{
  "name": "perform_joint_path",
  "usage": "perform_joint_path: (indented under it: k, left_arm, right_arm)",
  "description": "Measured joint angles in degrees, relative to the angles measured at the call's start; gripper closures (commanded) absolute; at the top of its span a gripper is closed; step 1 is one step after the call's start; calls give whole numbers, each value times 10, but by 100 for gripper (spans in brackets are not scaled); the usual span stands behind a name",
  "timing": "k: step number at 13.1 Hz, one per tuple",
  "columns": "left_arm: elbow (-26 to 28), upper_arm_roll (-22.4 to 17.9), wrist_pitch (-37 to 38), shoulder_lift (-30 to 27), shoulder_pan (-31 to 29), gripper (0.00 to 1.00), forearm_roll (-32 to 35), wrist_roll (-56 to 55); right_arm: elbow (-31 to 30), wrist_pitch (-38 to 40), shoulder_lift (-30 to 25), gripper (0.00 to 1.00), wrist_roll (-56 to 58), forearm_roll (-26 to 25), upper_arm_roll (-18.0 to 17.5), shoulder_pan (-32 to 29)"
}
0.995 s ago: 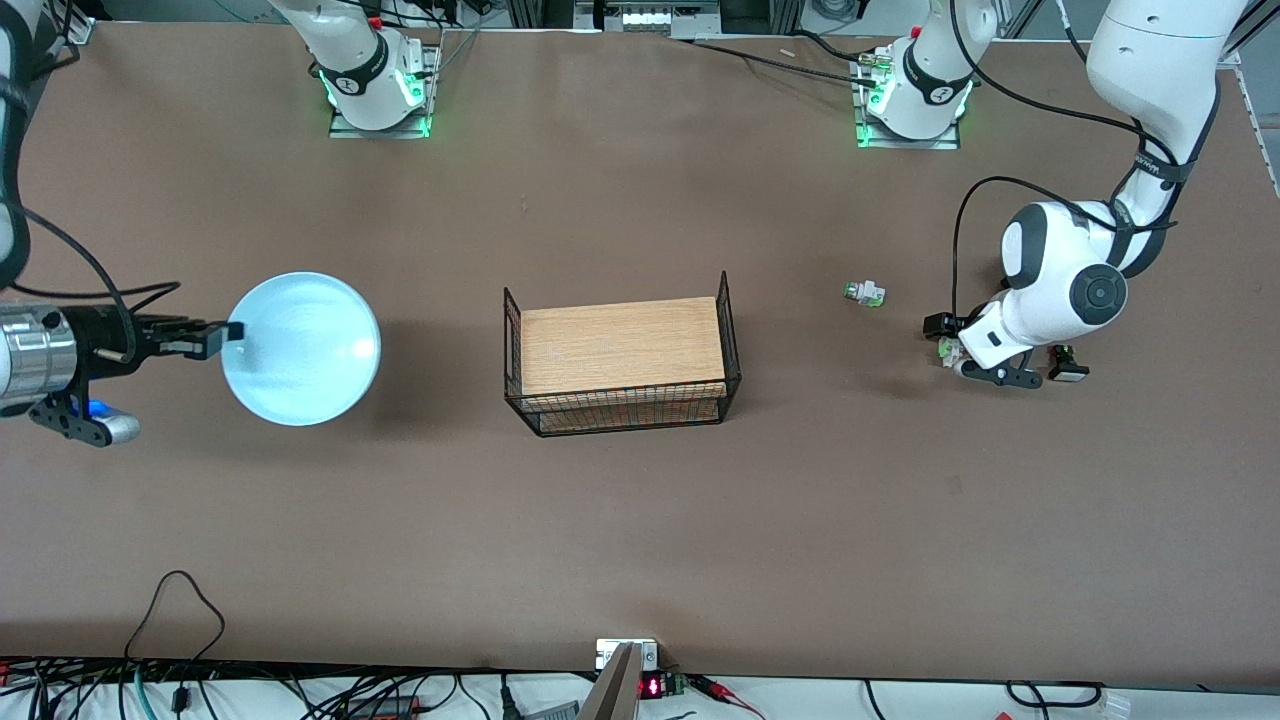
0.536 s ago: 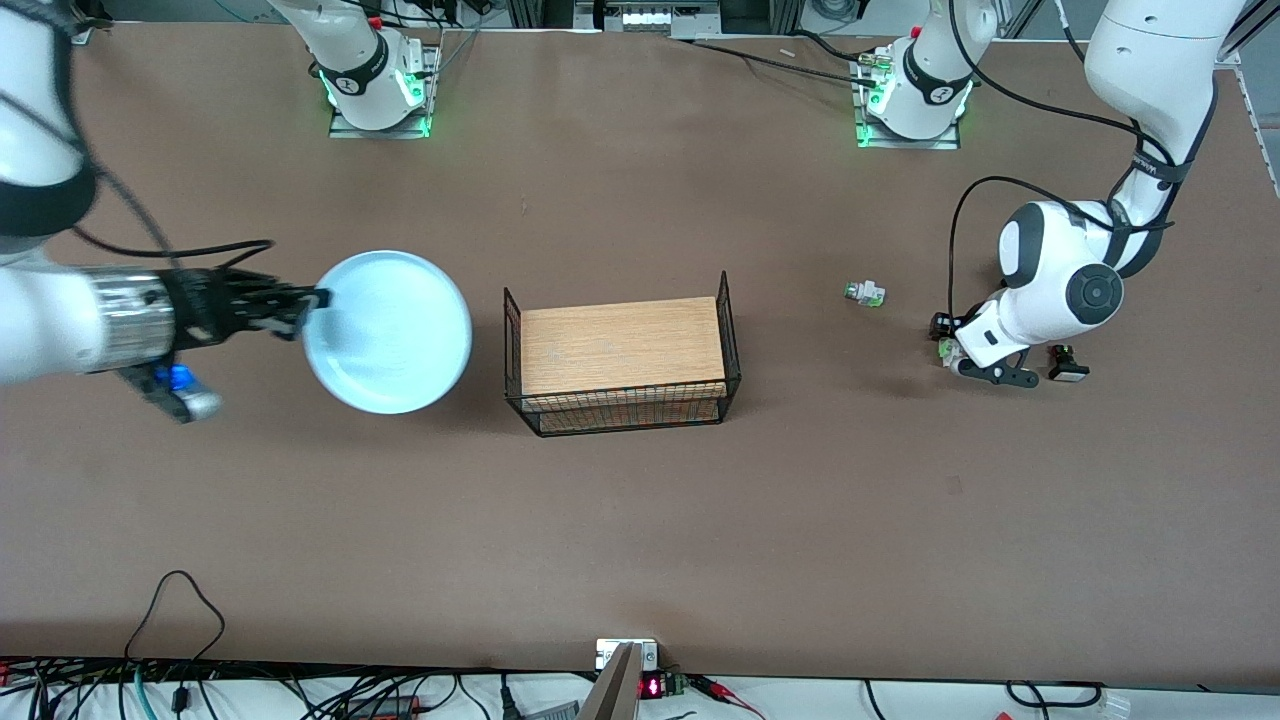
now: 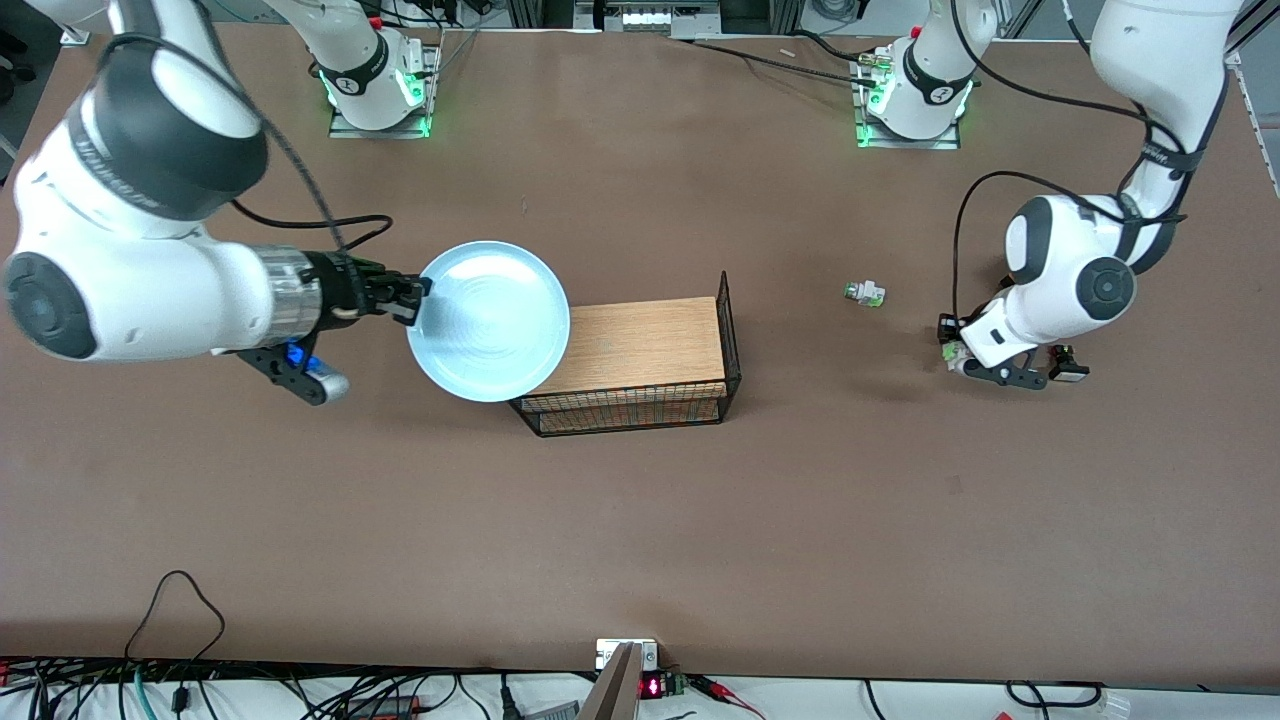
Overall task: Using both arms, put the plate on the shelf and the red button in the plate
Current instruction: 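Carry the plate toward the wooden box while the left gripper lifts the switch, then lower the blue plate onto the wooden box with the right gripper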
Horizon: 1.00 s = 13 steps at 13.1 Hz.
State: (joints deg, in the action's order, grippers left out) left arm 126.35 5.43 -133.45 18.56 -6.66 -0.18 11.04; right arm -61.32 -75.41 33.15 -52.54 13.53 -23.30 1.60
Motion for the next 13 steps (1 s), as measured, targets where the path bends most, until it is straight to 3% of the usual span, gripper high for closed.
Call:
perform_joint_path:
  k: [5, 13]
  left_arm:
    - [-156, 0, 208, -27, 0, 100, 0, -1]
    - [-299, 0, 318, -27, 0, 100, 0, 0]
  right_arm:
    - [-31, 0, -23, 100, -1, -41, -1, 72]
    - [-84, -61, -29, 100, -1, -77, -1, 121]
